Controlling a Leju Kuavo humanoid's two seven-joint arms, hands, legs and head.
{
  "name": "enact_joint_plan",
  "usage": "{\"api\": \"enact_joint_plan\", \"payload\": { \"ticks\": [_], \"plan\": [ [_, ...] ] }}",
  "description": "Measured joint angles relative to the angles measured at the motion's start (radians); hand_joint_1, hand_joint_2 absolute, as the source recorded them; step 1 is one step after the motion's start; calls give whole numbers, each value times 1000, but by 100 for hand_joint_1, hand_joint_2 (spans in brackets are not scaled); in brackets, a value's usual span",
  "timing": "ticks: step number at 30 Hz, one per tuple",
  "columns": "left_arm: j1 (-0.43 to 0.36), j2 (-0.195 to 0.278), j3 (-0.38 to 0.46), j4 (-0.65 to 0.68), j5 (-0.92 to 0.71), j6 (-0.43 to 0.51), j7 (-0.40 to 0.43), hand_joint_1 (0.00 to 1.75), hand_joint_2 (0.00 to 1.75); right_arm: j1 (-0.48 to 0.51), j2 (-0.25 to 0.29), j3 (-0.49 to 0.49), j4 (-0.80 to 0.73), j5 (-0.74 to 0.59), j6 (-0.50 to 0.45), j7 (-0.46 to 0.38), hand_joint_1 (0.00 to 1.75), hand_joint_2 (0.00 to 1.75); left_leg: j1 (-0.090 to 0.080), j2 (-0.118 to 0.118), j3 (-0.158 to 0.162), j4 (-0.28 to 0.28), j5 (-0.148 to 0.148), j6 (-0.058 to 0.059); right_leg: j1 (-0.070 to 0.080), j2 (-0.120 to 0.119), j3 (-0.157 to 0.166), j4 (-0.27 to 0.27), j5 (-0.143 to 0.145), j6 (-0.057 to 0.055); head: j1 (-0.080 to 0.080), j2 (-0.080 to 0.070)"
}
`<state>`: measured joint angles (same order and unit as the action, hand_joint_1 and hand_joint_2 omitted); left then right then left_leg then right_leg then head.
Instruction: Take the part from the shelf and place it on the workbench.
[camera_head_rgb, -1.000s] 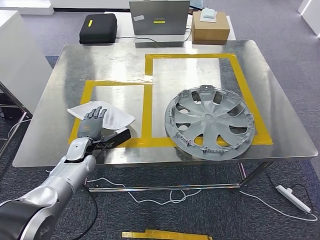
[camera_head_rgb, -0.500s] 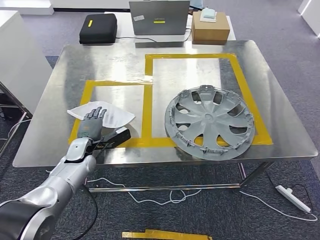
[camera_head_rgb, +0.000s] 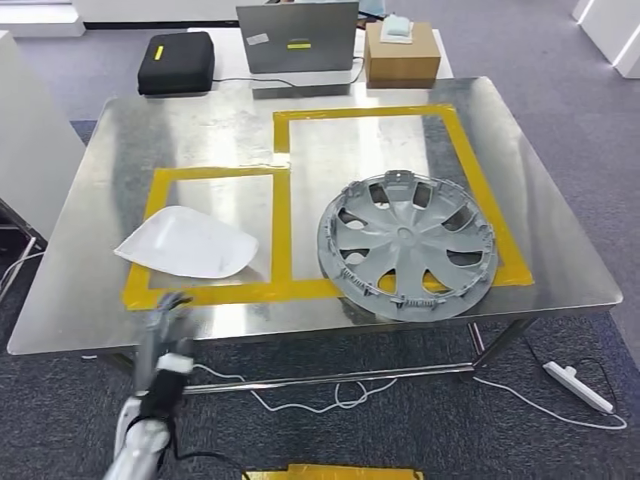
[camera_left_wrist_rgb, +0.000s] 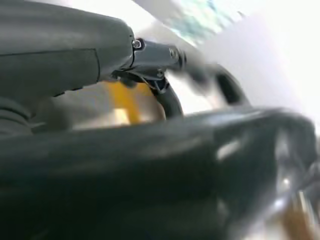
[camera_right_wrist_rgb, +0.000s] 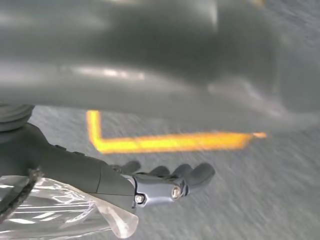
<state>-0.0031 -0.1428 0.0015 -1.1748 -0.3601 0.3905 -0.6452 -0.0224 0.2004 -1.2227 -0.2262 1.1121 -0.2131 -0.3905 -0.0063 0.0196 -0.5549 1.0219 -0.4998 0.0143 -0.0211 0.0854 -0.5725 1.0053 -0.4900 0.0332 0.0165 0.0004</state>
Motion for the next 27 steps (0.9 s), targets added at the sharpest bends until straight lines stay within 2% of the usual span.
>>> {"api": "enact_joint_plan", "payload": {
  "ticks": [1,2,3,4,6,8,9,10,11,13,14,15,16,19,21,23,27],
  "plan": [
    [59,-3,20,-94,174,-1,-39,0,0,7,9,-6,1,-1,-1,-1,0,0,0,-4,-2,2,-1,3,0,-5,0,-1,-2,3,0,0],
    [93,-6,37,-165,306,-3,-39,0,0,11,15,-10,1,-1,-1,-1,0,0,-1,-10,-4,0,0,6,-1,-12,1,-4,-3,6,-1,0],
    [117,-8,51,-225,395,-5,-37,0,0,11,19,-13,2,-1,0,-1,0,0,2,-14,-3,-6,4,10,0,-19,2,-5,-5,8,-1,0],
    [140,-10,60,-273,418,-8,-35,0,0,8,21,-15,2,-1,1,-1,0,0,5,-16,1,-15,8,13,1,-29,1,-1,-10,11,-1,0],
    [179,-19,73,-347,316,-13,-34,0,0,0,22,-20,2,-2,1,-1,0,0,12,-13,8,-29,15,20,3,-56,-27,58,-51,17,2,0],
    [204,-23,88,-395,151,-13,-33,0,0,-4,22,-26,2,-2,2,0,0,0,13,-7,8,-31,16,22,2,-76,-86,188,-117,24,5,0],
    [214,-25,94,-411,97,-10,-33,0,0,-5,22,-28,2,-2,2,0,0,0,13,-4,8,-31,15,21,1,-78,-112,244,-137,27,5,0],
    [222,-25,99,-424,65,-6,-33,0,0,-5,22,-29,2,-1,2,0,0,0,13,-2,9,-30,15,21,1,-80,-124,270,-140,28,5,0],
    [229,-26,103,-436,46,-1,-33,0,0,-5,22,-30,2,-1,3,0,0,0,13,0,10,-30,14,19,0,-81,-115,256,-122,29,5,0],
    [238,-27,109,-454,27,13,-33,0,0,-5,22,-31,2,0,5,0,0,0,14,2,14,-29,12,13,0,-89,-44,125,-57,27,5,0],
    [240,-27,112,-462,19,19,-33,0,0,-7,23,-31,2,1,7,-1,0,0,13,2,16,-27,10,8,1,-94,-7,57,-34,23,6,0],
    [242,-27,114,-469,13,24,-33,0,0,-9,24,-31,2,2,8,-1,0,0,11,2,17,-26,8,2,2,-97,20,9,-22,17,5,0],
    [244,-26,116,-476,9,28,-33,0,0,-11,25,-31,2,2,9,-2,0,0,9,2,17,-23,7,1,3,-98,33,-13,-19,12,5,0],
    [248,-26,122,-488,5,35,-33,0,0,-11,28,-32,2,2,12,-2,0,0,7,2,17,-20,8,15,5,-94,38,-17,-17,4,3,0],
    [249,-26,124,-494,5,41,-33,0,0,-11,28,-35,2,2,13,-2,0,0,9,2,18,-23,9,18,9,-93,38,-17,-19,0,3,0],
    [249,-26,125,-498,7,46,-32,0,0,-11,28,-37,2,3,15,-4,0,0,11,2,19,-25,10,15,12,-93,38,-16,-20,-6,3,0],
    [249,-26,135,-501,33,41,-32,0,0,-11,29,-39,2,5,17,-5,0,0,15,2,19,-25,8,1,14,-93,37,-15,-21,-11,3,0]
  ]
}}
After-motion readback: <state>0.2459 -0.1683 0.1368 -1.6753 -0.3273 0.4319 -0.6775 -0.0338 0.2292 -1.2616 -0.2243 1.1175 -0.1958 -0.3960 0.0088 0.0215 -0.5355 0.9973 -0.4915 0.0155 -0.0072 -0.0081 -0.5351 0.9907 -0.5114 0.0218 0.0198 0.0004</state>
